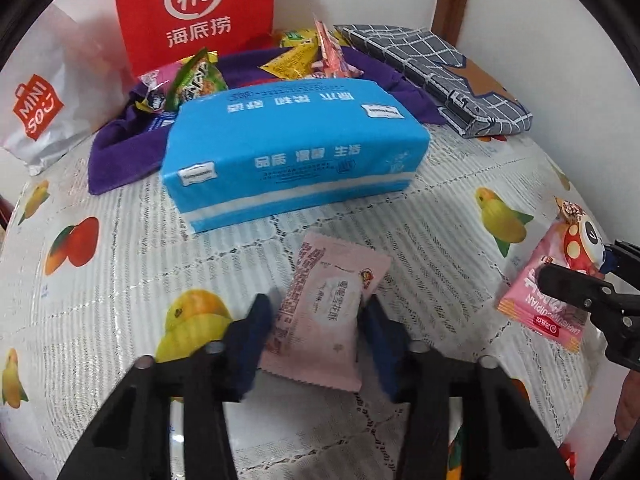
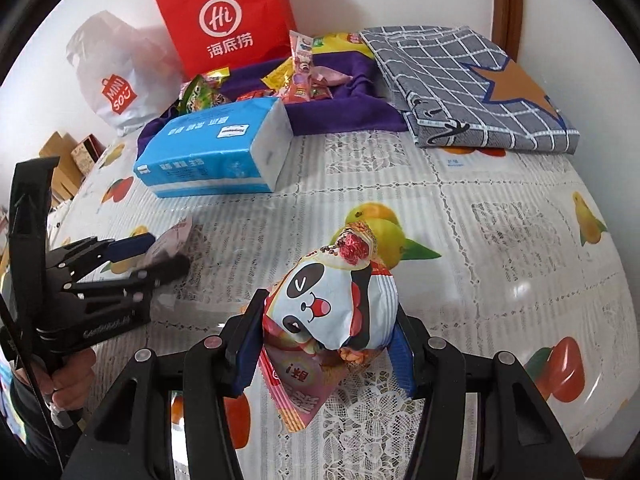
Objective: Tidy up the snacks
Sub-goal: 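Grasp the pale pink wrapped candy with the left tool, then carry the pink candy with the left tool while the right tool carries the panda bag to the towel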
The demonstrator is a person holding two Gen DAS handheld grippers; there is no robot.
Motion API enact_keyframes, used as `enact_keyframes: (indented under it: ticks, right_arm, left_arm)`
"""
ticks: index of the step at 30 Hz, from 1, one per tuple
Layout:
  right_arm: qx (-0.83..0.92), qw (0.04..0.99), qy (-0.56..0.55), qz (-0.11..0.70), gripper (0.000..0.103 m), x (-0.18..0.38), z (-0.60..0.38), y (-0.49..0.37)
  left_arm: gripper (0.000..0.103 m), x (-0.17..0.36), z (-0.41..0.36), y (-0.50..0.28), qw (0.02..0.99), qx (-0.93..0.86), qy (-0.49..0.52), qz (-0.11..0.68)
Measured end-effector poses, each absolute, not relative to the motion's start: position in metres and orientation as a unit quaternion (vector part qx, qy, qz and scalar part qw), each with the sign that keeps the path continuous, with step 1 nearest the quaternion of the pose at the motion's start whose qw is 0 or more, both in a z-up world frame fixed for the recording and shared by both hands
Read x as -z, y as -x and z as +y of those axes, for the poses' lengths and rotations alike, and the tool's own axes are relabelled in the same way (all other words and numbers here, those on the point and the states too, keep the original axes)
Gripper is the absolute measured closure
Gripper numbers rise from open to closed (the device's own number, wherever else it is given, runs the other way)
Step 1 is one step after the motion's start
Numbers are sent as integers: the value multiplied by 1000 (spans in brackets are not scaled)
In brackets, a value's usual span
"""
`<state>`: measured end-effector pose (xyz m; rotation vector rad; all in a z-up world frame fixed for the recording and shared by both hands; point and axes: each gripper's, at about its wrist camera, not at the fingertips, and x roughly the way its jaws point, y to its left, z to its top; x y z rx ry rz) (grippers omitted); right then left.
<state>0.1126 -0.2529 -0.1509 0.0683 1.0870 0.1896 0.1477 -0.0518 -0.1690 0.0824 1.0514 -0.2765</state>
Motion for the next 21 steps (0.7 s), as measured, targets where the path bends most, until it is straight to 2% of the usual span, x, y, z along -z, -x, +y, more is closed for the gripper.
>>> enact_keyframes:
  ticks: [9,12,14,16,17,18,21]
  right_arm:
    - [-105,855,-20,508,48,148,-234,-122]
    - [-105,853,-21,510,48,152,-226,-132]
    - [-106,852,-25,512,48,154,-223,-137]
    - [-106,851,-27,514,48,156,-220,-141]
    - [-106,851,-28,514,48,157,-220,-142]
    - [-106,850,-28,515,48,158,-219,-143]
    - [-105,848,-31,518,48,160,-219,-145]
  left_arm:
    - [65,171,-13,-147,868,58,-35,492]
    - [60,172,-9,-150,870,64,-21,489]
    - [53,174,-12,-151,872,70,-27,484]
    - [52,174,-12,-151,877,71,-24,475]
    - [55,174,-12,-152,877,71,-21,475]
    - [66,173,-10,-153,878,71,-15,473]
    - [71,169,-5,-154,876,85,-2,475]
